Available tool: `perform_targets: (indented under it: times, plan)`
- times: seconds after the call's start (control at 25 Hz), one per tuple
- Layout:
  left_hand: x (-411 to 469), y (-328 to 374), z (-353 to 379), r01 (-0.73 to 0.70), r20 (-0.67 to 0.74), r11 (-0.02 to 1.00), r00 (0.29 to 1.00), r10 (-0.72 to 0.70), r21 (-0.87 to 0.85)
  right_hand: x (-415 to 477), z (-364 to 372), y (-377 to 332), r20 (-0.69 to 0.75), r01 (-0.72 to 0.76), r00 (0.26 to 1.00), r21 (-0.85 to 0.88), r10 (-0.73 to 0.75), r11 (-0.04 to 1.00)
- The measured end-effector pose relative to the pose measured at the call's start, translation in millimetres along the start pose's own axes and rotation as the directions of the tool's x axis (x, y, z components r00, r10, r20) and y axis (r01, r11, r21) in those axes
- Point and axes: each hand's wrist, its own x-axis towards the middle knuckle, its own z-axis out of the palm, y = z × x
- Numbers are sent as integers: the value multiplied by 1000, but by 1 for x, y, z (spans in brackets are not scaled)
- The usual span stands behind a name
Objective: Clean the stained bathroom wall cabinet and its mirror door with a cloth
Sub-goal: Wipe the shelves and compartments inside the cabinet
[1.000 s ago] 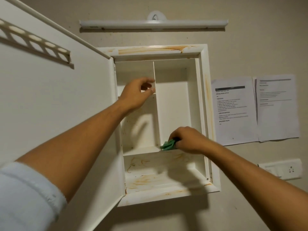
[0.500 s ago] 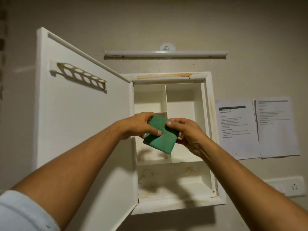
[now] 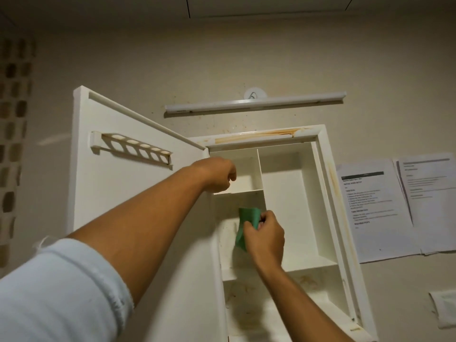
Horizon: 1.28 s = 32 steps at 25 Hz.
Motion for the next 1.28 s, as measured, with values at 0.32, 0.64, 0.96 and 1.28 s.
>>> perform_targets:
  times: [0.32, 0.64, 0.96, 1.28]
  plan:
    - [14, -4, 6, 16, 188, 995, 982, 4, -100, 31, 78, 2, -196, 138, 972, 34, -129, 990]
    - [25, -2, -5, 130, 303, 974, 951, -69, -184, 62, 87, 11, 450, 713, 699, -506, -556, 486]
    - [22, 3, -6, 154, 326, 969, 942, -85, -192, 77, 58, 19, 154, 418, 898, -592, -413, 689]
    - [19, 1, -3, 161, 324, 965, 942, -87, -208, 35, 54, 63, 668, 814, 574, -403, -474, 418]
